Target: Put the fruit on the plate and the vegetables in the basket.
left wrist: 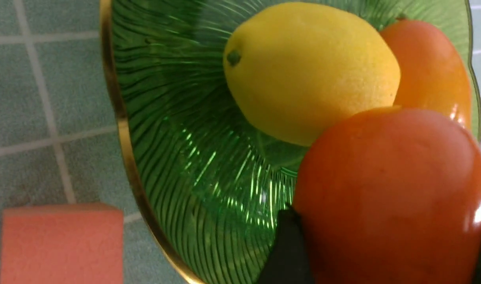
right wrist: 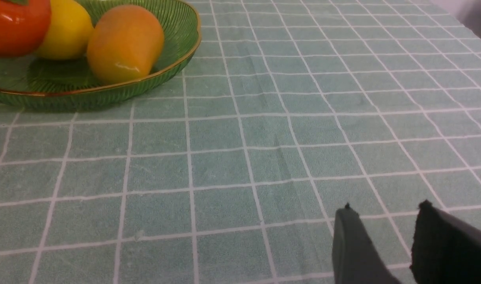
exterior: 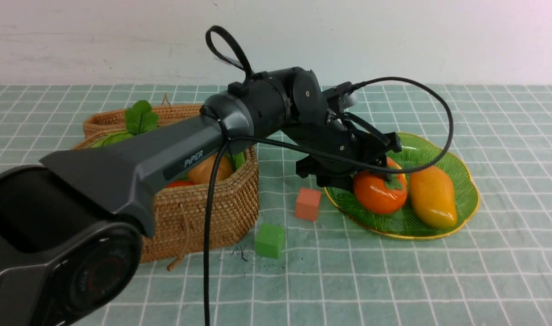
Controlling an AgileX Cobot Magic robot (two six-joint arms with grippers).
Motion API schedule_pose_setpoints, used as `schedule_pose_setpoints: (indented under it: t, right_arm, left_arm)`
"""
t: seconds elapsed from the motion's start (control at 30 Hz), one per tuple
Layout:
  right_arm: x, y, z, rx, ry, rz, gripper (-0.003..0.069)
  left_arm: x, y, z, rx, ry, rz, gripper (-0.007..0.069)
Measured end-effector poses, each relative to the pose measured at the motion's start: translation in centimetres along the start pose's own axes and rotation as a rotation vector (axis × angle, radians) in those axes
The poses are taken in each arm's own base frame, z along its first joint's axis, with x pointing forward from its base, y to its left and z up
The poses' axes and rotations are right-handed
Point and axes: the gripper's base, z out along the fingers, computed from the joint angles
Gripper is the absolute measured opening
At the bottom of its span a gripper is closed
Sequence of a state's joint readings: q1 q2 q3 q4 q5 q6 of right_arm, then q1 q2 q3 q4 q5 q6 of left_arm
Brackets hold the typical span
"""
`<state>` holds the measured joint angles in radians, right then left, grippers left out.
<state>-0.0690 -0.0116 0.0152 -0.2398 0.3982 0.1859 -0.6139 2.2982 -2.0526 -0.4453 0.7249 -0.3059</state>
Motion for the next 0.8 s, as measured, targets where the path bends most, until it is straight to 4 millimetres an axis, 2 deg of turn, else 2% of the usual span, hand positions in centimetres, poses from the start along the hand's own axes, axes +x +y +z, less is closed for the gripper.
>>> schedule_pose_setpoints:
  t: [0.03,0.17,0.3,0.4,0.47,0.5,0.57,0.6,0.7,0.73,0.8]
  right_arm:
    - [0.0,0.0,0.0,0.000,0.000,0.000,0.0240]
    - [0.0,0.0,0.0,0.000,0.000,0.000,0.0240]
    - [0.0,0.0,0.0,0.000,-0.001,0.000,0.0240]
    - [0.0,0.0,0.0,0.000,-0.001,0.000,0.0240]
    - [0.0,0.0,0.0,0.000,-0.001,0.000,0.0240]
    - [0.0,0.0,0.0,0.000,-0.001,0.000,0.0240]
    - [0.0,0.0,0.0,0.000,-0.001,0.000,0.0240]
    - [0.0,0.0,0.0,0.000,-0.001,0.000,0.0240]
    - [0.0,0.0,0.0,0.000,-0.001,0.000,0.0240]
    - [0.0,0.0,0.0,0.000,-0.001,0.000,0.0240]
    - [0.0,0.0,0.0,0.000,-0.001,0.000,0.0240]
  left_arm:
    - [0.0,0.0,0.1,0.002,-0.006,-0.003,0.0594]
    - [-0.1,-0.1,0.0,0.006,-0.014,-0.004,0.0661]
    - [0.1,-0.1,-0.1,-0.003,0.017,-0.001,0.0665]
    - [0.3,-0.4,-1.0,-0.018,0.056,0.052,0.0652]
    - [0.1,-1.3,-3.2,-0.031,0.069,0.133,0.0624]
    - [0.1,-1.4,-3.4,-0.033,0.070,0.141,0.0624]
    - [-0.1,-2.5,-6.7,-0.056,0.079,0.218,0.0579]
    - [-0.2,-3.4,-9.5,-0.078,0.075,0.261,0.0539]
    - [0.1,-4.0,-12.6,-0.124,0.101,0.298,0.0483]
    - [0.2,-4.4,-15.4,-0.175,0.099,0.321,0.0413]
    - [0.4,-4.6,-18.4,-0.221,0.062,0.313,0.0321]
